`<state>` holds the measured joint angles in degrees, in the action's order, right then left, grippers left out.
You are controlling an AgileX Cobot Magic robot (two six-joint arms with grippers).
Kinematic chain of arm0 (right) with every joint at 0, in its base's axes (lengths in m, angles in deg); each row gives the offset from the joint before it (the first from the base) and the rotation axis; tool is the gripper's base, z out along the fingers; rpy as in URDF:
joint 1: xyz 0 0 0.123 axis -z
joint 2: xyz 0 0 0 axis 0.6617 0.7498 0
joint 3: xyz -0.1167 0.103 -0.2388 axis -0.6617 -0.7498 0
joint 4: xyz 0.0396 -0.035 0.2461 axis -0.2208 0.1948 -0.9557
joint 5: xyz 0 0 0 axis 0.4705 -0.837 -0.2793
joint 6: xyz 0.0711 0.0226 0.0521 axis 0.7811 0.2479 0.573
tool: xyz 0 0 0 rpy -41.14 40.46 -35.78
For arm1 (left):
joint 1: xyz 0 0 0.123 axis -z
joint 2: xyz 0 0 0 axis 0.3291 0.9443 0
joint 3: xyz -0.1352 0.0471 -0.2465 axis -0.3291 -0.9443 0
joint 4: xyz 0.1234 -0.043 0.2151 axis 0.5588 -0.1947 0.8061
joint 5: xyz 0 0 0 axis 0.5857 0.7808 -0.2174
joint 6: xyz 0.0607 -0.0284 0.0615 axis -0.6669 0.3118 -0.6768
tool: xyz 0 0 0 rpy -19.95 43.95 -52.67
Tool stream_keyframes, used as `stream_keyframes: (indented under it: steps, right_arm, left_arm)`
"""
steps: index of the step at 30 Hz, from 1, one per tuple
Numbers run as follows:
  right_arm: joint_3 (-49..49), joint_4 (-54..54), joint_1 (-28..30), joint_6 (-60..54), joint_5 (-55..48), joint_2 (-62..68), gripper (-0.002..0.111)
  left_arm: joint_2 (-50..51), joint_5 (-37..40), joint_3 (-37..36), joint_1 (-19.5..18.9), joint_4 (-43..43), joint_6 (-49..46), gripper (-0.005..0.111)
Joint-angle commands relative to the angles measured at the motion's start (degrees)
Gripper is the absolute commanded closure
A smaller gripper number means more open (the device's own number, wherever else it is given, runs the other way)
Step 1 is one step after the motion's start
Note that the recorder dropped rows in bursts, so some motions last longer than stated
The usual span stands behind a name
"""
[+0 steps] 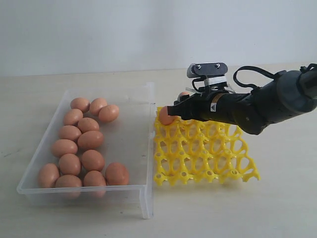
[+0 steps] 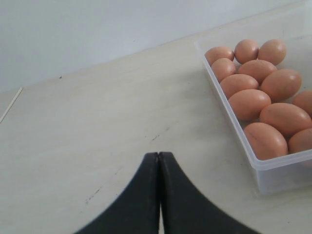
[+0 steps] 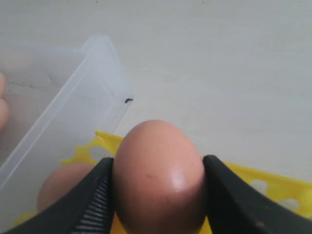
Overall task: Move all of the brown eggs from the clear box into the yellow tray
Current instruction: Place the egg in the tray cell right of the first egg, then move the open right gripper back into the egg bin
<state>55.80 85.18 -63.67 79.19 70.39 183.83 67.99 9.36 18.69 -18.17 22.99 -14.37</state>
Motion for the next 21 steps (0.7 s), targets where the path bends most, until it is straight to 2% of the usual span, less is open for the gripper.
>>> stream_keyframes:
  steps: [1, 2, 4, 5, 7, 11, 15, 17, 18, 21]
  right_arm:
    - [-0.2, 0.32, 0.4, -1.03, 1.19, 0.64, 0.091]
    - [-0.2, 0.5, 0.4, -1.03, 1.11, 0.64, 0.088]
    - [-0.2, 0.5, 0.4, -1.03, 1.11, 0.64, 0.073]
    - [-0.2, 0.5, 0.4, -1.03, 0.82, 0.64, 0.061]
    - [-0.2, 0.5, 0.4, -1.03, -0.43, 0.64, 0.045]
    - [-0.31, 0.5, 0.4, -1.03, -1.56, -0.73, 0.044]
    - [-0.31, 1.81, 0.4, -1.02, -9.69, -7.39, 0.044]
    - [1.22, 1.81, -0.92, 1.17, -23.49, -13.09, 0.044]
    - [4.25, 1.06, -3.25, 1.13, -36.56, -15.96, 0.045]
    - [10.14, -7.72, -7.18, -10.62, -51.69, -17.16, 0.048]
  left_arm:
    - [-0.35, -0.45, 0.23, 0.11, 0.0, 0.31, 0.107]
    - [-0.35, -0.45, 0.23, 0.11, 0.0, 0.31, 0.107]
    - [-0.35, -0.45, 0.23, 0.11, 0.0, 0.31, 0.107]
    - [-0.35, -0.45, 0.23, 0.11, 0.0, 0.31, 0.107]
    - [-0.35, -0.45, 0.23, 0.11, 0.0, 0.31, 0.107]
    - [-0.35, -0.45, 0.23, 0.11, 0.0, 0.31, 0.107]
    - [-0.35, -0.45, 0.23, 0.11, 0.0, 0.31, 0.107]
    - [-0.35, -0.45, 0.23, 0.11, 0.0, 0.31, 0.107]
    - [-0.35, -0.45, 0.23, 0.11, 0.0, 0.31, 0.107]
    - [-0.35, -0.45, 0.23, 0.11, 0.0, 0.31, 0.107]
